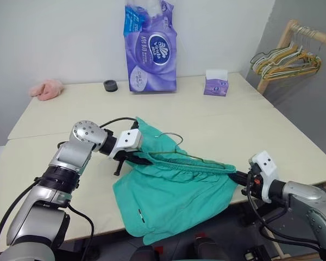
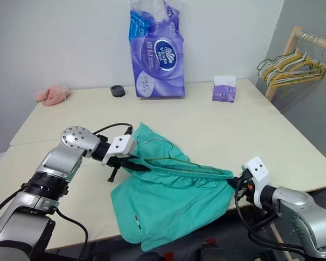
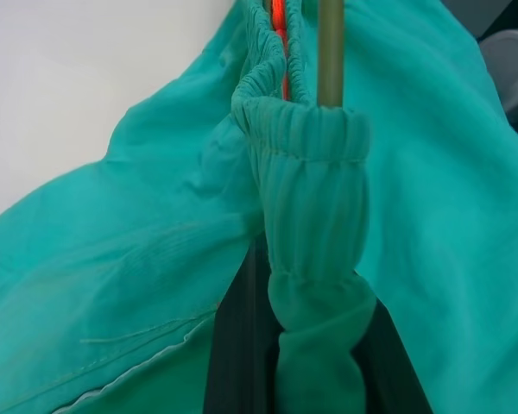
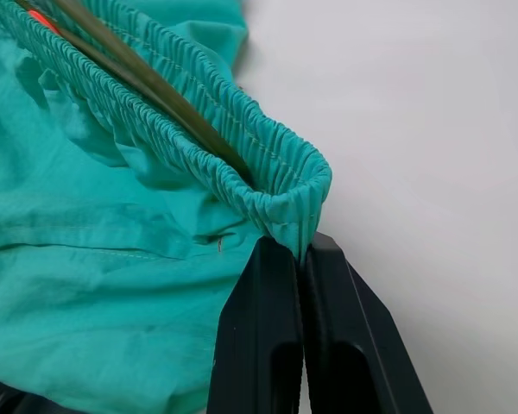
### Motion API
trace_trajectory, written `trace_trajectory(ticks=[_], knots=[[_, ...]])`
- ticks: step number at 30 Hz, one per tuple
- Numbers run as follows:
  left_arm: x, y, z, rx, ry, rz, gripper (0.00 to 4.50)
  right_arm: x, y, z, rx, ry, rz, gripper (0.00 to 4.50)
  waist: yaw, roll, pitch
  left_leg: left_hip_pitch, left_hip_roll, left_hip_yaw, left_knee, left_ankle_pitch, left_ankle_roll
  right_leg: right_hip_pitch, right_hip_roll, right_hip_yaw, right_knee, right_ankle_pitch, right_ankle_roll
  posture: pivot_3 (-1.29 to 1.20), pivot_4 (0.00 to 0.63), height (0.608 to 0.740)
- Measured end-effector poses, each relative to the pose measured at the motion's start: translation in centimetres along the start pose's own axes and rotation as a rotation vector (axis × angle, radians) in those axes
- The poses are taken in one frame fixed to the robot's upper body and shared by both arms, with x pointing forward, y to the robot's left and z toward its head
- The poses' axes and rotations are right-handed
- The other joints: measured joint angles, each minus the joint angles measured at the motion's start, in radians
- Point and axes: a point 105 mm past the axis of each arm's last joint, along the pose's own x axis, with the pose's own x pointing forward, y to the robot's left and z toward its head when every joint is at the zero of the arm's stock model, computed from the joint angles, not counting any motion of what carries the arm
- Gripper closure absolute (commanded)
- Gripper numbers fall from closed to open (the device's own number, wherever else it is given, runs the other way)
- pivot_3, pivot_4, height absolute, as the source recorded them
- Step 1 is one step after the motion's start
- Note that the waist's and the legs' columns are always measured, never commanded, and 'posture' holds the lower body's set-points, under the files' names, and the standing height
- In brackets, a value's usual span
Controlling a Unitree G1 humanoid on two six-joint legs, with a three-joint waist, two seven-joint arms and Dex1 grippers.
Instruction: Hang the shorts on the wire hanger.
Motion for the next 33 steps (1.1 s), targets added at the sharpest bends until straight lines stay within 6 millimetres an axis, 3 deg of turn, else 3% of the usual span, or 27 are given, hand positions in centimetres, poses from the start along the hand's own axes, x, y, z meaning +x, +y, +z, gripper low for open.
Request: trace_trajectory(ticks=[11, 14, 18, 24, 29, 33], knots=[[0.2, 0.6, -0.9, 0.029, 0.079, 0.015, 4.5, -1.9, 0.5, 1.3, -0.18, 0.074, 0.08, 4.47, -0.002, 0.0, 0.0, 0.0, 0.0, 0.001, 0.0, 0.0, 0.0, 0.0, 0.0, 0.0, -0.001, 0.0, 0.001, -0.16, 0.033, 0.74], [0.7, 1.1, -1.1, 0.029, 0.097, 0.038, 4.5, -1.9, 0.4, 3.1, -0.289, 0.077, 0.108, 4.47, -0.005, 0.0, 0.0, 0.0, 0.0, 0.001, 0.0, 0.0, 0.0, 0.0, 0.0, 0.001, -0.001, 0.0, 0.001, -0.16, 0.031, 0.74], [1.2, 1.6, -1.2, 0.043, 0.132, 0.068, 4.5, -1.0, 1.1, 5.8, -0.451, 0.064, 0.15, 4.47, -0.017, 0.0, 0.0, 0.0, 0.0, 0.0, 0.0, 0.0, 0.0, 0.0, 0.0, 0.0, -0.001, 0.0, 0.0, -0.16, 0.03, 0.74], [1.7, 2.2, -1.3, 0.054, 0.155, 0.115, 4.5, 1.0, 2.9, 7.7, -0.634, 0.085, 0.238, 4.47, -0.029, 0.0, 0.0, -0.002, 0.0, 0.0, 0.0, 0.0, 0.0, -0.001, -0.001, 0.0, -0.001, 0.0, 0.0, -0.15, 0.03, 0.74], [2.0, 2.5, -1.3, 0.051, 0.153, 0.15, 4.5, 2.1, 4.0, 8.2, -0.685, 0.081, 0.281, 4.47, -0.027, 0.0, 0.0, -0.004, 0.0, -0.001, 0.0, 0.0, 0.0, -0.003, -0.002, -0.001, 0.0, 0.0, 0.0, -0.14, 0.031, 0.74], [2.5, 2.3, -1.3, 0.043, 0.146, 0.161, 4.5, 2.4, 3.7, 8.2, -0.702, 0.088, 0.272, 3.45, -0.026, 0.0, 0.0, -0.006, 0.0, 0.0, 0.0, 0.0, 0.0, -0.006, -0.003, -0.001, 0.001, 0.001, 0.0, -0.14, 0.034, 0.74]])
